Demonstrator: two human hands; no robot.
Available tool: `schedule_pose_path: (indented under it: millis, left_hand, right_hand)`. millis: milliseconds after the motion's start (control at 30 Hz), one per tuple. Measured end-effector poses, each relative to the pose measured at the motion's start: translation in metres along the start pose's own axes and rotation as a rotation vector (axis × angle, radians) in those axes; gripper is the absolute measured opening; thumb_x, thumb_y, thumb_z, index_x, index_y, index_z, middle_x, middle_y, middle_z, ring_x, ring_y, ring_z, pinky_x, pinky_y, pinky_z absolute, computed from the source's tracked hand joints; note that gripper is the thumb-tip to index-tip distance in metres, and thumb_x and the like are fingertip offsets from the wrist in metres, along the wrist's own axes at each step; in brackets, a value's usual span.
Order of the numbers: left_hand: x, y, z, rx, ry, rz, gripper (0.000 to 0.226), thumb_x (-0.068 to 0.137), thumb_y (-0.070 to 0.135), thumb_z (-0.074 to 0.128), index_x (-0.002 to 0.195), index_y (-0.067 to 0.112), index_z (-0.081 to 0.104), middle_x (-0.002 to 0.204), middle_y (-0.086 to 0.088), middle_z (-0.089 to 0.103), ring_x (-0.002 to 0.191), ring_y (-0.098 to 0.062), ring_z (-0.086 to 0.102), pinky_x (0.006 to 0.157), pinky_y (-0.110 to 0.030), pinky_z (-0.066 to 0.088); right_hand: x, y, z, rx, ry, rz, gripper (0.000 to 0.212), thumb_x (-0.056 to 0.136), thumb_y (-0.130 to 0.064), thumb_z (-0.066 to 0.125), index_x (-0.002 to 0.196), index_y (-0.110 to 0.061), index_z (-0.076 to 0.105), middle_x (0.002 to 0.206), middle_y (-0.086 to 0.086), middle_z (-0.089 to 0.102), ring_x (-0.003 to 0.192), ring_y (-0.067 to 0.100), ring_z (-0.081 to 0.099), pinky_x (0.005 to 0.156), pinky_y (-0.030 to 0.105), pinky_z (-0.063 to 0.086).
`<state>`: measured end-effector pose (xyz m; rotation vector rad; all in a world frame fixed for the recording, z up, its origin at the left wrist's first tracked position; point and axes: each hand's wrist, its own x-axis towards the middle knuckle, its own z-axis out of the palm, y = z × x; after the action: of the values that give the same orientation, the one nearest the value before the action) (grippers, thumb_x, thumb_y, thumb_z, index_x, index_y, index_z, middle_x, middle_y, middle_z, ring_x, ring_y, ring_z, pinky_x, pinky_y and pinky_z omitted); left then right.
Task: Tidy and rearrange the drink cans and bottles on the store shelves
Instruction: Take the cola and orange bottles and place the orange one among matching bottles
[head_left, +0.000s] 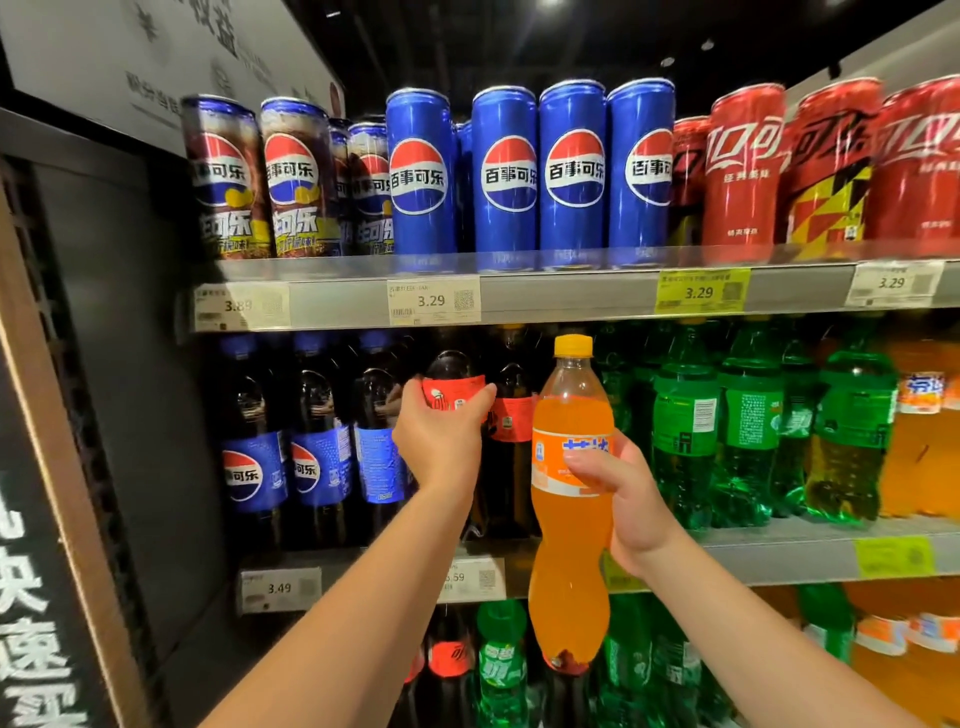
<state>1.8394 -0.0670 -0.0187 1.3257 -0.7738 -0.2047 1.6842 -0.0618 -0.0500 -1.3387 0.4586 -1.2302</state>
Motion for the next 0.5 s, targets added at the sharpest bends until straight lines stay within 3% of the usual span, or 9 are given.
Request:
schedule_pose_path:
  millis: [133,300,500]
  left_hand:
    - [-0.005,-0.002,0.005,0.038,0.014,0.046,0.046,0.070,0.033,0.081,0.097,0.020,0.047,0.092,0.007,0.054,0.084,-0.013,0.052,0.073,-0.026,0.040]
    - [-0.006,-0.017,0.008,0.090,-0.006,0.017,0.050,0.074,0.034,0.078,0.109,0.011,0.051,0.100,-0.002,0.058,0.090,-0.017,0.054,0.078,-0.034,0.047]
    - [-0.010,-0.016,0.004,0.126,-0.052,0.031,0.051,0.077,0.033,0.076,0.114,0.013,0.047,0.100,0.002,0.052,0.092,-0.014,0.050,0.079,-0.033,0.047]
  right_hand:
    - [0.000,-0.002,0.001,-0.016,-0.010,-0.009,0.043,0.060,-0.020,0.065,0.103,-0.015,0.061,0.081,0.005,0.071,0.070,0.019,0.070,0.056,0.031,0.055]
    - [0.002,-0.003,0.002,-0.012,-0.020,-0.019,0.042,0.061,-0.020,0.066,0.102,-0.016,0.061,0.079,0.002,0.071,0.070,0.017,0.070,0.055,0.030,0.055]
    - [0.001,-0.002,0.007,-0.022,-0.021,-0.046,0.060,0.052,-0.026,0.075,0.108,-0.011,0.060,0.084,0.006,0.071,0.075,0.021,0.070,0.058,0.031,0.056]
